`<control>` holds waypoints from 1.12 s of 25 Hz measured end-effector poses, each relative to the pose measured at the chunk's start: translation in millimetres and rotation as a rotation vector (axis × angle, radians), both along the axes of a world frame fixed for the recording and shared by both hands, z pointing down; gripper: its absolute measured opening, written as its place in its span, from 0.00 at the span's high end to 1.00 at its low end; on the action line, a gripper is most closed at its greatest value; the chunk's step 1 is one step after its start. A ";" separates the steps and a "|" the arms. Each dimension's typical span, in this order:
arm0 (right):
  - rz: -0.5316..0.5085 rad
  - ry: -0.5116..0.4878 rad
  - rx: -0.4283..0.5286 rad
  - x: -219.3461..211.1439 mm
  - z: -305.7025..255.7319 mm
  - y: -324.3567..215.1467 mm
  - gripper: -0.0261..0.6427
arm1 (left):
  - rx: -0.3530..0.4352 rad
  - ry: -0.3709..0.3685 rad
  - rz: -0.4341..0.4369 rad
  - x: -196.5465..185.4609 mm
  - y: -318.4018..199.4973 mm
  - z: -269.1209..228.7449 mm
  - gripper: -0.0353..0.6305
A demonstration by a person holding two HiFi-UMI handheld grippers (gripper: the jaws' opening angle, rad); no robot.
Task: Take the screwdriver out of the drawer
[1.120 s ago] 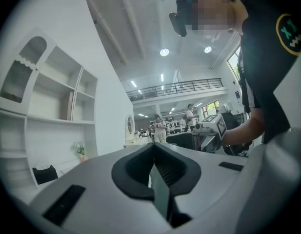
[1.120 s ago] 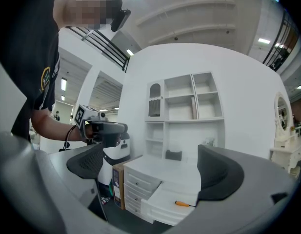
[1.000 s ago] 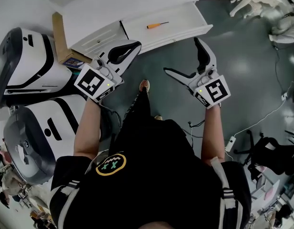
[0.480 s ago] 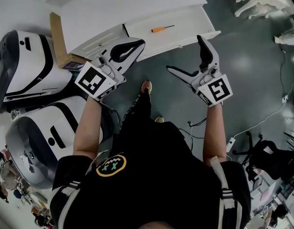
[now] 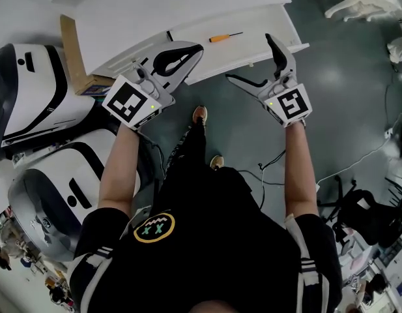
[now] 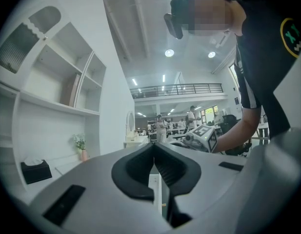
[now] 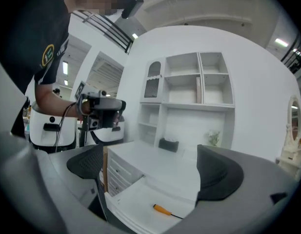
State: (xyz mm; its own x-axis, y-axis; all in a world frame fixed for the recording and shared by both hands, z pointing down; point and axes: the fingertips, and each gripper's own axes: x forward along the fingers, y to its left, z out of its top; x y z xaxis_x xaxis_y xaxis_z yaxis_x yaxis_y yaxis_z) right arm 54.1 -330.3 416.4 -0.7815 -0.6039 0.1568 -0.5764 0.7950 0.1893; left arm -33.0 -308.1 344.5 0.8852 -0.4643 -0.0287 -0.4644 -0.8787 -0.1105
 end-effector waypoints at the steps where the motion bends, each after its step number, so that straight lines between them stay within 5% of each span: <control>1: -0.005 0.027 -0.003 -1.1 8.5 -7.6 0.09 | -0.002 -0.001 0.001 0.5 -4.0 1.6 0.92; 12: -0.050 0.205 -0.127 -4.4 104.3 -77.3 0.09 | -0.042 -0.019 -0.004 4.4 -38.9 15.0 0.92; 28: -0.231 0.637 -0.254 -15.3 256.4 -131.7 0.09 | -0.063 -0.015 0.031 18.8 -63.7 29.2 0.92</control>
